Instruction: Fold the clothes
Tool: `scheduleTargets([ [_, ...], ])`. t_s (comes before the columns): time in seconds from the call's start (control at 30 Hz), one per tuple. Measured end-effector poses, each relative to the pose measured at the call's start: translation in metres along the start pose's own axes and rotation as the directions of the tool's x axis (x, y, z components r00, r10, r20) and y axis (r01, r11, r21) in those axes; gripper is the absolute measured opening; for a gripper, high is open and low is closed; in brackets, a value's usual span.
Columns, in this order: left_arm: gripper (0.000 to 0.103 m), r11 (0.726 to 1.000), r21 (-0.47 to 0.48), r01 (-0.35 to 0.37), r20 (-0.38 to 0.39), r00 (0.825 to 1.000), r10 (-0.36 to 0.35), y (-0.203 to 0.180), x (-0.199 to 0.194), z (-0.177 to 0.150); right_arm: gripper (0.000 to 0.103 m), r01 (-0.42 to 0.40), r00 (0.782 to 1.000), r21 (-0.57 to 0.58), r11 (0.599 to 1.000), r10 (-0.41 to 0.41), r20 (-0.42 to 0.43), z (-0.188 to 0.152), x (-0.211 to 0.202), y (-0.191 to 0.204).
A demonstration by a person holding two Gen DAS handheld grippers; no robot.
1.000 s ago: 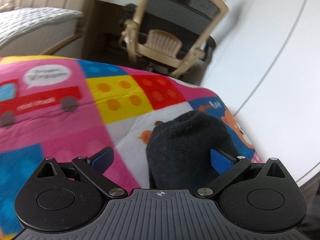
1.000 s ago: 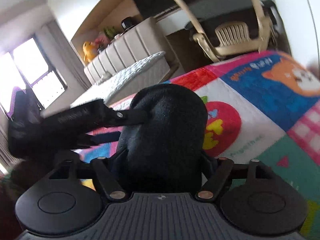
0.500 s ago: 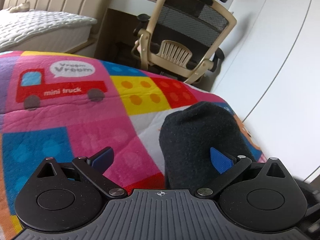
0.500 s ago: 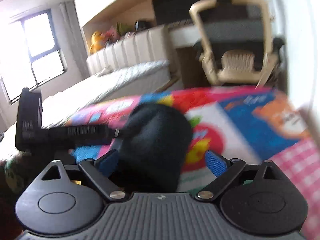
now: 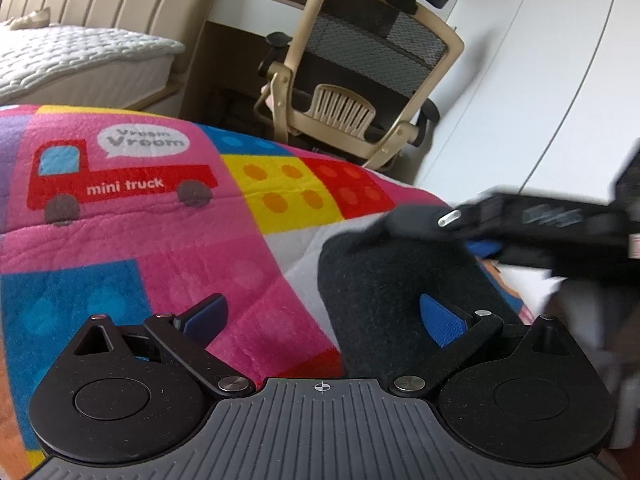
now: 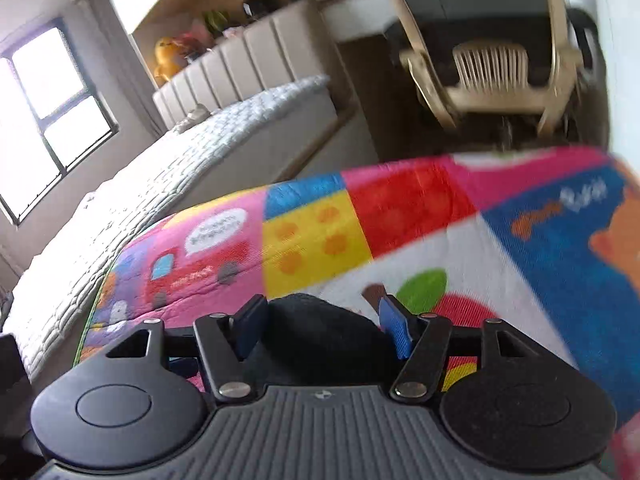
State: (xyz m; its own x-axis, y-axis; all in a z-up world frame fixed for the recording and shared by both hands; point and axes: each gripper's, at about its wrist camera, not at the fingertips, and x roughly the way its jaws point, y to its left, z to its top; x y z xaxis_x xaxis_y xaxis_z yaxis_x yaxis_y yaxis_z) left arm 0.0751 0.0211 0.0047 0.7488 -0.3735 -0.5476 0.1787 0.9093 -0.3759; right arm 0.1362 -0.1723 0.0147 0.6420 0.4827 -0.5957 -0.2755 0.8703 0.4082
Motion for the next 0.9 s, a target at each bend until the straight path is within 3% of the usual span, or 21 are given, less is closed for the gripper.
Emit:
scheduleTargets([
  [0.07, 0.103, 1.0, -0.005, 0.01, -0.001, 1.0, -0.01, 0.003, 0.002, 0.001, 0.064, -0.005, 1.0, 0.029, 1.0, 0.005, -0.009, 0.0, 0.003, -0.006],
  [0.13, 0.103, 1.0, -0.004, 0.025, -0.002, 1.0, -0.025, 0.004, 0.004, 0.002, 0.07, 0.028, 1.0, 0.001, 1.0, -0.028, 0.012, -0.002, -0.004, -0.003],
  [0.33, 0.103, 1.0, 0.003, 0.03, 0.003, 1.0, -0.03, 0.007, 0.003, 0.002, 0.071, 0.09, 0.99, -0.099, 0.991, -0.078, 0.117, -0.031, -0.054, 0.01],
  [0.43, 0.103, 1.0, 0.006, 0.023, 0.004, 1.0, -0.023, 0.009, 0.002, 0.003, 0.071, 0.105, 0.99, -0.085, 0.991, -0.097, 0.1, -0.045, -0.063, 0.006],
  [0.53, 0.103, 0.999, 0.026, 0.027, 0.004, 1.0, -0.027, 0.009, -0.001, 0.001, 0.078, 0.119, 0.989, -0.046, 0.992, -0.114, 0.093, -0.056, -0.065, 0.0],
  [0.73, 0.103, 1.0, -0.025, 0.008, -0.009, 1.0, -0.008, 0.014, -0.018, 0.001, 0.085, -0.012, 0.998, 0.027, 1.0, 0.011, 0.059, -0.055, -0.061, -0.005],
  [0.9, 0.102, 0.992, -0.085, 0.097, -0.069, 0.992, -0.103, 0.017, -0.021, -0.005, 0.082, -0.136, 0.991, 0.188, 0.973, 0.136, 0.012, -0.062, -0.041, -0.025],
])
